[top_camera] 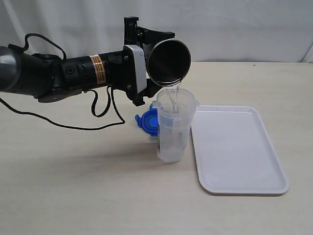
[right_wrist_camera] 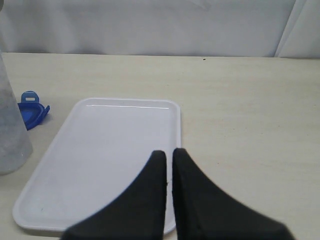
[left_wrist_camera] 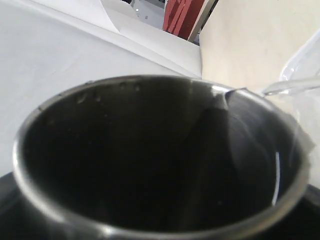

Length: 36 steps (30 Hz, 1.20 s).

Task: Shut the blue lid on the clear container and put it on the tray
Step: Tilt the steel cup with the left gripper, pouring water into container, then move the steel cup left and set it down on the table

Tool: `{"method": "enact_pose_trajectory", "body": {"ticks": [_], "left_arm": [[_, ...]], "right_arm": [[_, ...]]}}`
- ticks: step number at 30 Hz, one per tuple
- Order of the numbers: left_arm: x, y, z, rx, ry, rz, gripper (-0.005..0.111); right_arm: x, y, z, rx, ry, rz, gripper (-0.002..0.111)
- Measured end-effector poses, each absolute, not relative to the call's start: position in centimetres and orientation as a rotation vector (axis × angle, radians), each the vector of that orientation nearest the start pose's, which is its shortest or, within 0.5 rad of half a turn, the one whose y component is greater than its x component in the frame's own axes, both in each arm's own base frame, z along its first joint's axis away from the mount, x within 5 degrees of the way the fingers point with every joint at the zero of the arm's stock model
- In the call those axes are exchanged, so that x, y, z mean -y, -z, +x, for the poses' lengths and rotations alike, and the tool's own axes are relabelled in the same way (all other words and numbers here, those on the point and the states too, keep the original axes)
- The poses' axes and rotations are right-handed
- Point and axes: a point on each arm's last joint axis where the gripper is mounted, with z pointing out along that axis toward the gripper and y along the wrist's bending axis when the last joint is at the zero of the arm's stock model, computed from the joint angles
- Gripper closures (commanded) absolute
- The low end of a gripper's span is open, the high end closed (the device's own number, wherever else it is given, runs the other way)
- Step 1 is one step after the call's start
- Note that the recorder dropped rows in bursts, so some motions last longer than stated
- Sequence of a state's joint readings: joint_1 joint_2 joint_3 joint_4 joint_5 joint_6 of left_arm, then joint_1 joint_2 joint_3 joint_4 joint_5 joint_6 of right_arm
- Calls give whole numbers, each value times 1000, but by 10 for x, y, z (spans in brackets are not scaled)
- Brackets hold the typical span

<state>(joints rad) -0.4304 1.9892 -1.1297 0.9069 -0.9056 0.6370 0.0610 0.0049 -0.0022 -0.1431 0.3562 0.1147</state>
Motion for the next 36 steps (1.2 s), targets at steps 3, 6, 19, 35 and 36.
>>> {"method": "enact_pose_trajectory", "body": {"ticks": [3,6,19,35,36], "left_arm": [[225,-198,355,-644,-106,1525,107],[225,-198,355,-643,-107,1525,107],[225,-199,354,-879,143,1400,107],[204,-191,377,-1524,430,877,107],[199,-191,381,-1558,443,812,107]], "right_arm": [[1,-182,54,-1838,17,-39,104],[1,-182,54,-1838,17,-39,104],[1,-182,54,-1838,17,-39,104],[1,-182,54,-1838,17,-39,104],[1,-182,54,-1838,17,-39,104]]}}
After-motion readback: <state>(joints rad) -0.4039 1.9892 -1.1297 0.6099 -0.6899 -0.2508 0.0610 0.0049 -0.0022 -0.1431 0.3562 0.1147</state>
